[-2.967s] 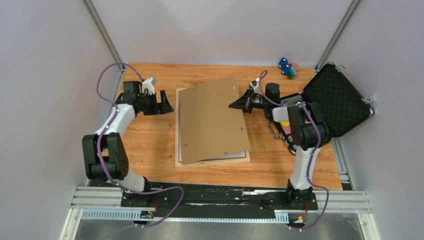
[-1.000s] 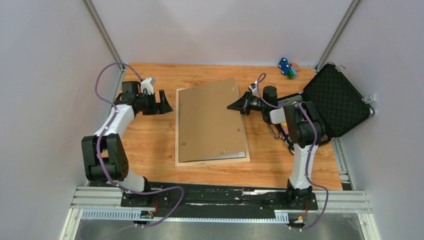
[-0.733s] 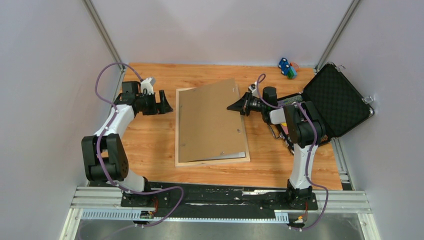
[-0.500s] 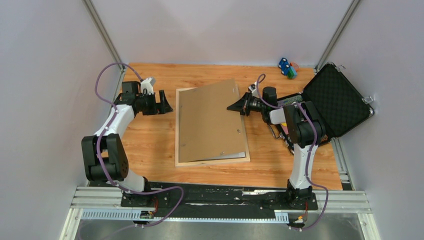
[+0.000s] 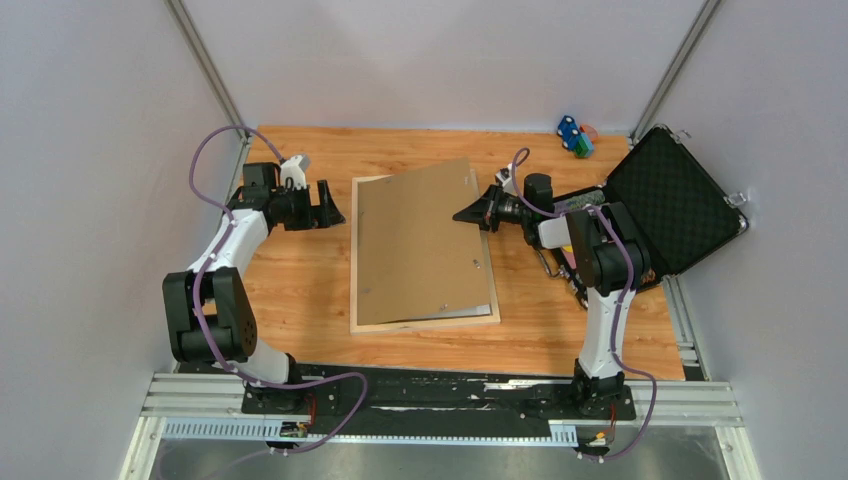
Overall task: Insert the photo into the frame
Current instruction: Place the photo frame item in the photo frame.
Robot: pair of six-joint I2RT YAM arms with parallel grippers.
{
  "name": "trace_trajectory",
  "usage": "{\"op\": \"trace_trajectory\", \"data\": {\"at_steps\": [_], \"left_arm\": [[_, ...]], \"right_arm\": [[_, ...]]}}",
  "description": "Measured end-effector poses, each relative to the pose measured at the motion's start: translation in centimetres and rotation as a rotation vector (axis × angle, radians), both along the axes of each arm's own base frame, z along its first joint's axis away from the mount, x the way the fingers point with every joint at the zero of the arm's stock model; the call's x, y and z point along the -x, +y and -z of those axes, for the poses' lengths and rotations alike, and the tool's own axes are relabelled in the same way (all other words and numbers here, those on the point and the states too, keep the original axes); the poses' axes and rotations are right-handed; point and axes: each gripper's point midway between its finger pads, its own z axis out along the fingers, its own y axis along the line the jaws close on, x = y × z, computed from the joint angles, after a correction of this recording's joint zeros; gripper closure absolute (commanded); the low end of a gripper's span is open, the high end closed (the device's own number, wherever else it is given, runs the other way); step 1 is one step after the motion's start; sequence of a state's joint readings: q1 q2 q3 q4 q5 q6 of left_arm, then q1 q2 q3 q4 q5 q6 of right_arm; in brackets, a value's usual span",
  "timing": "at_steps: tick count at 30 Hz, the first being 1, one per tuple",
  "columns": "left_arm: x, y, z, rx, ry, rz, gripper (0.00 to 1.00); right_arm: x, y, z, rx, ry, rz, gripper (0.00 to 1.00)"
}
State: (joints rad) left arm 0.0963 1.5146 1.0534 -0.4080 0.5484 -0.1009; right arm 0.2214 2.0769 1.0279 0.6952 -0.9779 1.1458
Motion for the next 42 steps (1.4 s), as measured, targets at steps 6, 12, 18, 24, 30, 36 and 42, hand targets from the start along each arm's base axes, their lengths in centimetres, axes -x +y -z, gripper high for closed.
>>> {"op": "trace_trajectory", "data": {"at_steps": [6,12,18,24,30,36,42], "left_arm": [[0.0,0.1,0.0,0.000,0.000,-0.003,0.00],[0.0,0.1,0.0,-0.001,-0.001,-0.002,0.00],[0.0,0.1,0.0,0.001,0.000,0.000,0.00],[0.1,0.1,0.0,0.005,0.000,0.002,0.00],[0.1,0.0,0.0,0.010,-0.001,0.006,0.00],[0.1,0.0,-0.1,0.013,0.000,0.007,0.00],[0.1,0.0,-0.1,0.016,-0.001,0.006,0.00]], "right_arm": [[-0.1,0.1,0.1,0.002,-0.004,-0.004,1.00],[0.0,0.2,0.6,0.011,-0.007,-0.014,1.00],[-0.1,0.3,0.7,0.024,-0.015,-0.025,0.89],[0.1,0.2,1.5,0.057,-0.022,-0.035,0.61],[0.2,0.1,2.5,0.104,-0.012,-0.043,0.46],[0.3,0.0,3.4,0.180,-0.013,-0.043,0.40],[0.6,-0.3,3.0,0.262,-0.048,-0.035,0.33]]}}
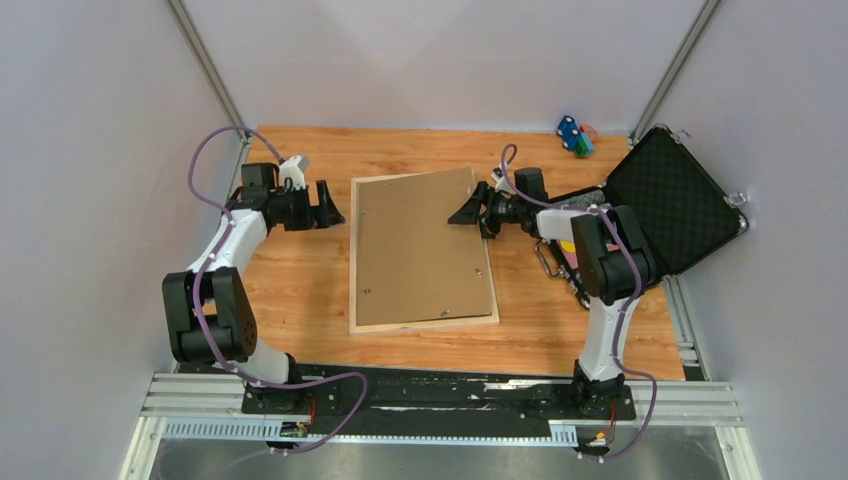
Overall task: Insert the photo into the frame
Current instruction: Place the photo frame item in the photo frame.
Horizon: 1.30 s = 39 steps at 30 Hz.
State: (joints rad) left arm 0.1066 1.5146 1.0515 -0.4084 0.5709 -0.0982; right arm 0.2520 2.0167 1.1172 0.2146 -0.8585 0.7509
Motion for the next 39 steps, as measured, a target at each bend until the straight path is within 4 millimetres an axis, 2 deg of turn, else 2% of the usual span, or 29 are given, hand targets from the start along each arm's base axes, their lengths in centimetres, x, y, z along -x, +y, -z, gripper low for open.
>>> {"op": "trace_trajectory", "data": {"at_steps": [6,13,22,29,39], "left_arm": [[0.0,0.1,-0.2,0.002,-0.004,-0.001,0.00],[0.0,0.2,-1.0,0.000,-0.029,-0.005,0.00],[0.0,0.2,-1.2,-0.001,-0.036,-0.004,0.00],[0.0,0.2,-1.2,-0.002,-0.035,-0.005,0.00],[0.0,0.2,-1.2,-0.002,-0.035,-0.005,0.00]], "right_arm": [[-0.2,-0.1,-0.8,0.059,-0.049,-0.001,0.26],[0.0,-0.5,0.1,0.136,-0.060,0.001,0.21],[-0.1,-1.2,0.0,0.238,-0.097,0.014,0.19],[-0.3,-1.9,0.8,0.303,-0.100,0.027,0.19],[-0.2,-2.3,0.8,0.343,-0.125,0.021,0.19]]}}
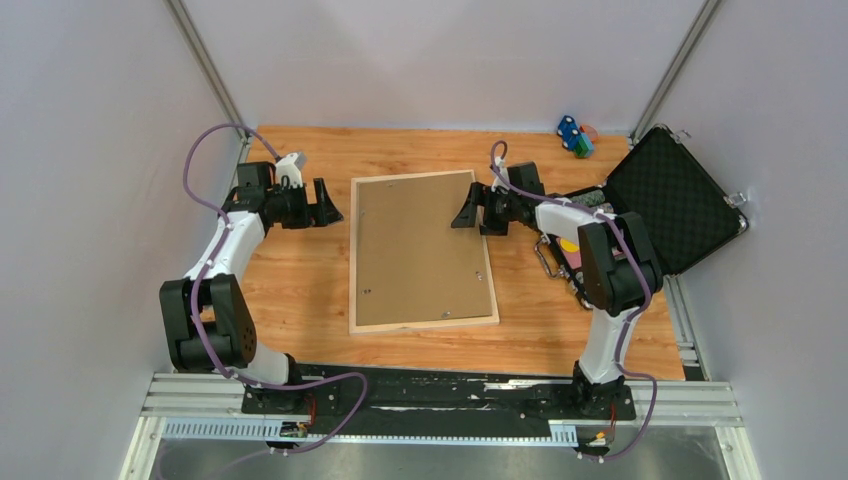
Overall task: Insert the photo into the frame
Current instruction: Place the photo frame item in the photo frame.
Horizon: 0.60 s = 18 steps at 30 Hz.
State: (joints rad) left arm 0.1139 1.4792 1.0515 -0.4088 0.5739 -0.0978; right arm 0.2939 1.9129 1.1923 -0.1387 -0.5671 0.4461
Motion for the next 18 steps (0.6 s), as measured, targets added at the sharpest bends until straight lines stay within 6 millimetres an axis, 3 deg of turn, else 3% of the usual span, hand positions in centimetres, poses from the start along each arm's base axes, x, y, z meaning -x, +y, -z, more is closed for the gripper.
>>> {"op": "trace_trajectory", "data": {"at_steps": [18], "left_arm": [[0.29,0.02,-0.97,-0.007,-0.031,-0.001,0.00]], "right_arm": [[0.26,0.15,-0.08,0.068,-0.034,-0.034,0.20]]}}
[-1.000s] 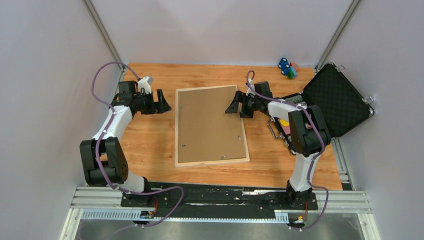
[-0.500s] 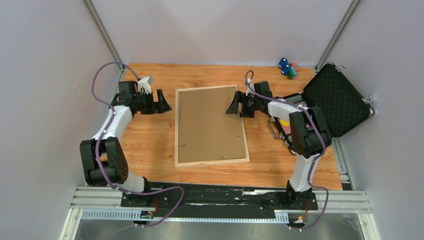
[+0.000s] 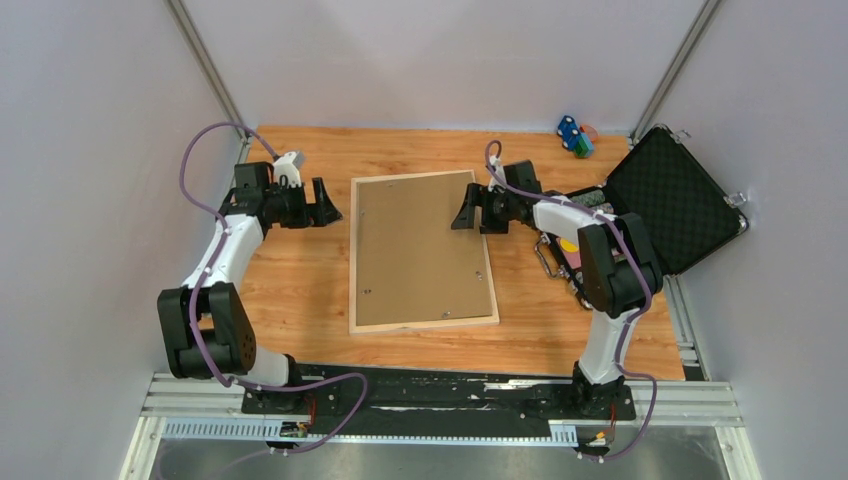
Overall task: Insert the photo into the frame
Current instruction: Place the photo frame item in the photo frame.
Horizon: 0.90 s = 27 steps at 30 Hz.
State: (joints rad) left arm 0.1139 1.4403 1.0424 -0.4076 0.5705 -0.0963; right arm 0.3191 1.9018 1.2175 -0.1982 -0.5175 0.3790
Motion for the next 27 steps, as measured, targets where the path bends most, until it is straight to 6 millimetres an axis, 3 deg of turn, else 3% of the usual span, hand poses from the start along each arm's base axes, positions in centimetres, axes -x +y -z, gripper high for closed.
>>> {"op": "trace_trajectory", "data": {"at_steps": [27], "left_arm": [[0.06,0.05,-0.15,-0.005,-0.012,-0.001,0.00]], "right_arm": [[0.34,-0.04,0.13,0.098,-0.034,-0.038,0.20]]}}
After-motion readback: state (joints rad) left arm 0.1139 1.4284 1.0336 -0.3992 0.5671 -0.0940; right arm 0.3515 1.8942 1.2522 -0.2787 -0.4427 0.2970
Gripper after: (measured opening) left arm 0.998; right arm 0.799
